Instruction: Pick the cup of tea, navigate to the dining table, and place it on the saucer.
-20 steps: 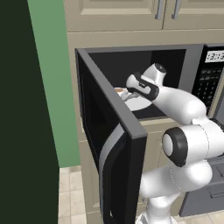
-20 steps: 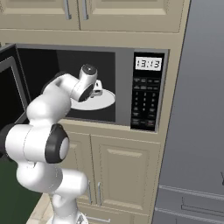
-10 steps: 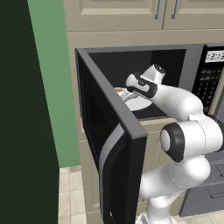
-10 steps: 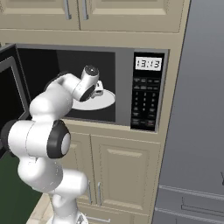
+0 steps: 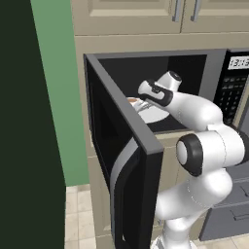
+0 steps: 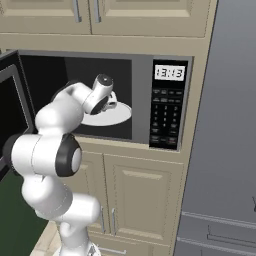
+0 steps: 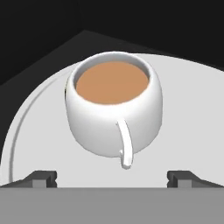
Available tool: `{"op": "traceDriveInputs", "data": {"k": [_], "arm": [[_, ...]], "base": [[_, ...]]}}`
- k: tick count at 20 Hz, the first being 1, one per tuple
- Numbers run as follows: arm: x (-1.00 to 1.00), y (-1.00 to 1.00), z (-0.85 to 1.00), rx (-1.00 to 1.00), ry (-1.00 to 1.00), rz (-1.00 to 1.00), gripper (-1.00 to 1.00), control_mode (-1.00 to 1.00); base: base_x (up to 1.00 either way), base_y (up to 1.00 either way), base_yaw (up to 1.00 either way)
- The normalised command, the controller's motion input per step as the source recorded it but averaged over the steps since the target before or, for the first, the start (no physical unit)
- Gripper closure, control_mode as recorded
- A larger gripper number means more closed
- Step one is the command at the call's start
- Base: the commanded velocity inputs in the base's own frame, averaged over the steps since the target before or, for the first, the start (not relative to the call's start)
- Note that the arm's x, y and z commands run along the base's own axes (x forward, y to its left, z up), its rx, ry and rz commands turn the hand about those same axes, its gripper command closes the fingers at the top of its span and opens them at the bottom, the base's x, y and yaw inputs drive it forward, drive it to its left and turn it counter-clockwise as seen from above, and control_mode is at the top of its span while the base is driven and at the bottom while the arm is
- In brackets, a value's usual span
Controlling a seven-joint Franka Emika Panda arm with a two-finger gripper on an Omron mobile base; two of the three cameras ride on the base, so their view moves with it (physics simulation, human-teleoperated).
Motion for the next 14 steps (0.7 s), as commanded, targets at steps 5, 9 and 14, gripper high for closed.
{"op": "traceDriveInputs", "data": {"k": [5, 9, 14], "arm": [[0.2, 0.1, 0.0, 0.0, 0.0, 0.06, -1.0, -1.0], [0.24, 0.03, 0.0, 0.0, 0.0, 0.03, -1.0, -1.0], [0.11, 0.0, 0.0, 0.0, 0.0, 0.01, -1.0, -1.0]], "base": [[0.0, 0.0, 0.0], [0.0, 0.0, 0.0], [0.0, 0.0, 0.0]]}}
